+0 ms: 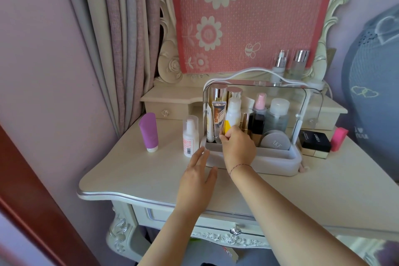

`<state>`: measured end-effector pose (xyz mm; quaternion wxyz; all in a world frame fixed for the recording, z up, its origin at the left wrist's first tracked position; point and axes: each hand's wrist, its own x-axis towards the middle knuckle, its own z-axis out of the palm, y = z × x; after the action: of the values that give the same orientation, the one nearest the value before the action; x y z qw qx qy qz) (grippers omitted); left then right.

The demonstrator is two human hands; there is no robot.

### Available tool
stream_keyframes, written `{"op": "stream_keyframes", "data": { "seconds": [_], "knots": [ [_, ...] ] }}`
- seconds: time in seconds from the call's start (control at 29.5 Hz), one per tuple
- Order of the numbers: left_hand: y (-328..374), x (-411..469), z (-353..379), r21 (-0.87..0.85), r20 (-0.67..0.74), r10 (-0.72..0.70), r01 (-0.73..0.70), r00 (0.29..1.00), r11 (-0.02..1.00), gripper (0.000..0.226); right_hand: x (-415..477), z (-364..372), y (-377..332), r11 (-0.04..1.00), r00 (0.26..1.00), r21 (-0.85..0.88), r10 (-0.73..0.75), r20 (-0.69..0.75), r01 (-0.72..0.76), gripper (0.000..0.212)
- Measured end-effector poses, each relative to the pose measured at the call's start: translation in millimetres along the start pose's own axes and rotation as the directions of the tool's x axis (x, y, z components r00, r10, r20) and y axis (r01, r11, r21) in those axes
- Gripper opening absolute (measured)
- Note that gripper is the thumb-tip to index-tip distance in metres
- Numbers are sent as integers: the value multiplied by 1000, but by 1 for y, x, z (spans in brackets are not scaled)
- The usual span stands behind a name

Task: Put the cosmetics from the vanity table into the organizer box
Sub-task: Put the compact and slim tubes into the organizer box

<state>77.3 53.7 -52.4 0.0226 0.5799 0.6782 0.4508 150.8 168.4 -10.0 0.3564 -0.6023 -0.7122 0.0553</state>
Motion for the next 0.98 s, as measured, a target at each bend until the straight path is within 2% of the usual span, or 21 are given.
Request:
{"op": "stream_keyframes", "data": {
  "seconds": [0.14, 0.31, 0.37, 0.88, 0.98],
  "knots": [
    [-1, -1, 0, 4, -1, 0, 0, 1000, 1000, 47, -1, -4, 1, 1000, 999, 12, 0, 38, 0, 24],
    [-2, 0, 1, 0, -5, 3, -3, 1000, 1000, 47, 1, -18, -11, 973, 983, 201, -80, -165, 113, 16],
    [-2, 0, 1, 3, -5, 9, -9, 1000, 1000, 46, 8, -24, -17, 961, 975, 231, -109, -192, 153, 18],
    [1, -1, 0, -14, 4, -12, 12, 1000, 1000, 46, -3, -18, -2, 945, 975, 261, -162, -152, 198, 26],
    [4, -2, -3, -90, -91, -33, 24, 995, 996, 39, -18, -24, 5, 931, 976, 311, -145, -161, 189, 21]
  ]
}}
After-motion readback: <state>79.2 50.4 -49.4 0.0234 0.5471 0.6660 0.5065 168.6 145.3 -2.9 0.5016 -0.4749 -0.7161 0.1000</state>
